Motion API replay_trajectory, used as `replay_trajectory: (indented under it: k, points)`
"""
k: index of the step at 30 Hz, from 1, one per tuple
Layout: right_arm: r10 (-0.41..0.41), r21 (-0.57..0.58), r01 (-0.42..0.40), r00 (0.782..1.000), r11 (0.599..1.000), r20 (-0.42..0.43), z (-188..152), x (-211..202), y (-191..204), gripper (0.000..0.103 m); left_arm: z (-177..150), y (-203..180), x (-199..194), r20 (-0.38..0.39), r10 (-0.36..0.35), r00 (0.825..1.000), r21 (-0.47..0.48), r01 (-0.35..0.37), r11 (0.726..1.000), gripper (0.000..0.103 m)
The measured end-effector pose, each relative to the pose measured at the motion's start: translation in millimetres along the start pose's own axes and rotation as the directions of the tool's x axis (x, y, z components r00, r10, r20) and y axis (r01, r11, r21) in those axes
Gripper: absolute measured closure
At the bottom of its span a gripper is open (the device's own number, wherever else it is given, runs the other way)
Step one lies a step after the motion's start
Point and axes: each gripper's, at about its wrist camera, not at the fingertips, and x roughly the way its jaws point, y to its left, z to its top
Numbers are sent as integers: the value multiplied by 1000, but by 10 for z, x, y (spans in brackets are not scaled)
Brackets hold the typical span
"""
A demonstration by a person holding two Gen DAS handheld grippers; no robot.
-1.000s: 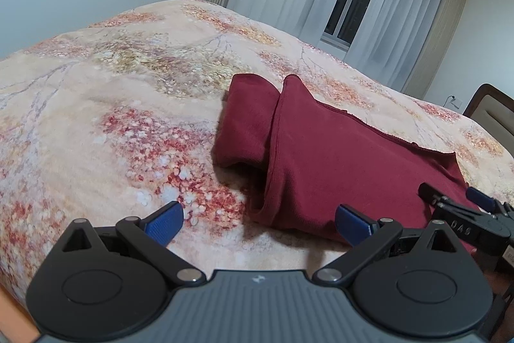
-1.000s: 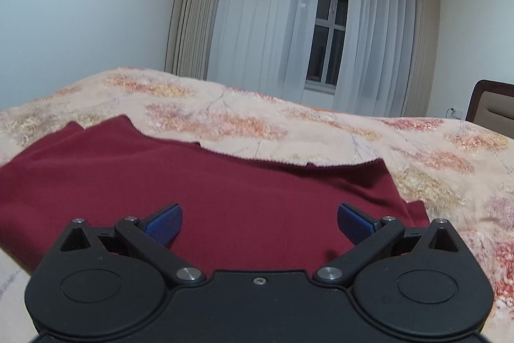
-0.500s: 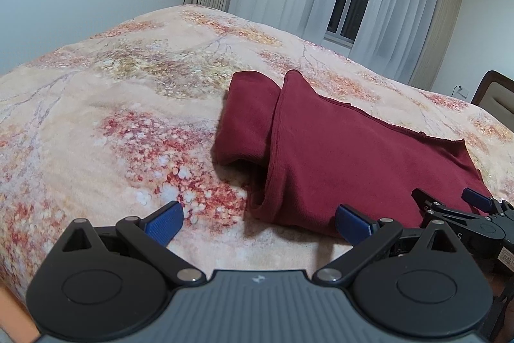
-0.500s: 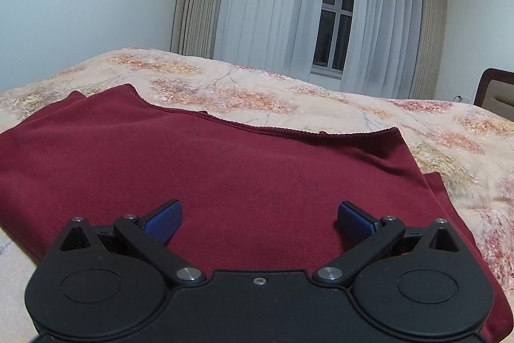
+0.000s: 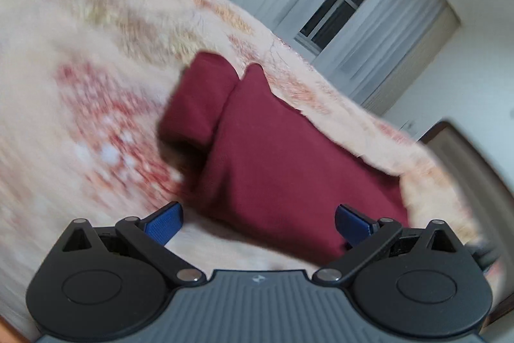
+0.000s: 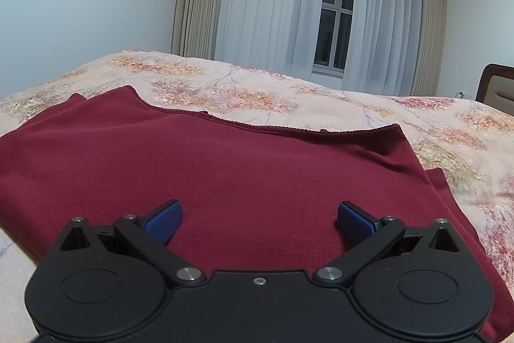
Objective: Fold small clothes
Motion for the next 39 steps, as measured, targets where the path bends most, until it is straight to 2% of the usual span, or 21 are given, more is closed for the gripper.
replay_trajectory:
  k: [4,8,13,15,17,19,23,30,39]
  points:
    - [0,0,0,1000,1000,1,-1,1,3,0,-12,-7,46,12,25,1000,-34,-24,999,0]
    - [0,0,0,1000,1000,1,0,-1,0,0,-48,1,65,24,-2,1000,-106,4,994,1]
    - [0,1,0,1000,1000,3,-6,-3,6,0,-38,-85,101,88,69,994,-160,-54,986,2]
    - [1,2,-1,1000,1000,2,-6,-4,4,1,-15,-122,139,113,90,990,-154,-72,986,8]
    - [2,4,-2,1000,1000,2,-7,-5,3,0,0,-129,182,136,117,984,-158,-95,983,28]
    - [3,6,-3,1000,1000,3,-8,-6,3,0,-24,-105,207,158,142,977,-183,-112,977,41]
    - [4,7,-4,1000,1000,4,-9,-7,8,0,-111,-54,239,184,185,965,-207,-146,967,47]
    - [4,9,-4,1000,1000,6,-6,-8,10,0,-111,-80,267,174,204,963,-192,-170,967,46]
    - [4,9,-4,1000,1000,6,-6,-7,13,0,-110,-108,308,169,183,969,-169,-154,974,32]
